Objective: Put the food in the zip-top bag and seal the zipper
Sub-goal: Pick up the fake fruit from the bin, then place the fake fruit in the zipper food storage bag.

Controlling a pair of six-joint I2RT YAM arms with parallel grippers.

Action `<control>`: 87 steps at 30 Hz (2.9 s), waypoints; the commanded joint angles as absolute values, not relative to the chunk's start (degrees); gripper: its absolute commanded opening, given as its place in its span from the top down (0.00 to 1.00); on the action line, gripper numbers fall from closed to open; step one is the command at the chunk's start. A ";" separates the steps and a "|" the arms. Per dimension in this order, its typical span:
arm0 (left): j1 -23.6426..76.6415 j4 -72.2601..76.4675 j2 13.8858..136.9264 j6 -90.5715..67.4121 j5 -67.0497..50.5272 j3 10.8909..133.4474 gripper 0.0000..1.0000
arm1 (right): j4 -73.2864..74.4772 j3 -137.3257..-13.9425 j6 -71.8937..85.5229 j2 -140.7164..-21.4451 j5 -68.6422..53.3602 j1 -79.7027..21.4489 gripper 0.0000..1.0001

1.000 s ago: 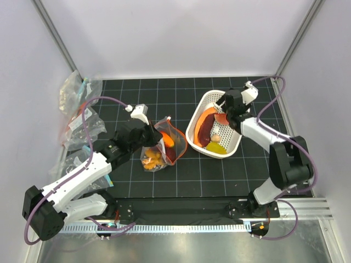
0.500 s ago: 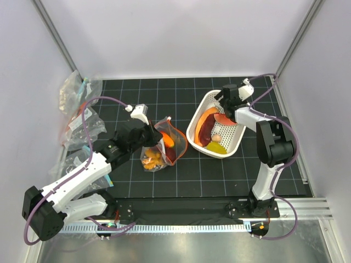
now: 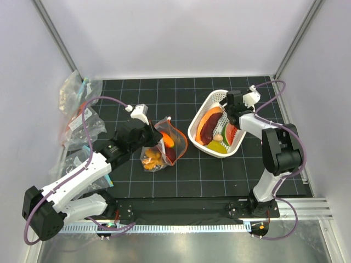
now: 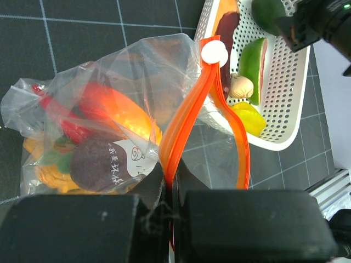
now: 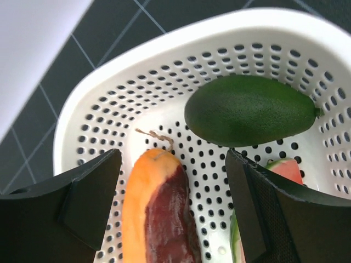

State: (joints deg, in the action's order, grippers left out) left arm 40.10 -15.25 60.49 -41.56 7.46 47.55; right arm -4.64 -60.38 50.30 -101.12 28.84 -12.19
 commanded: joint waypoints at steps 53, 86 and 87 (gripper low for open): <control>39.99 -13.18 60.91 -40.69 8.00 49.83 0.99 | -9.14 -57.40 50.81 -87.83 19.61 -8.52 0.52; 39.99 -13.89 61.79 -40.17 9.23 50.45 0.99 | -19.69 -45.00 10.81 -66.88 16.43 -58.18 0.61; 40.08 -13.89 61.79 -40.25 9.14 50.36 0.99 | -19.08 -45.61 10.29 -67.84 17.48 -58.53 0.60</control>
State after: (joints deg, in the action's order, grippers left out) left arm 40.10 -15.27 63.13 -41.28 8.60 48.64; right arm -16.40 -41.93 14.81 -66.43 12.75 -57.69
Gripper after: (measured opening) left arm 0.014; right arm 0.801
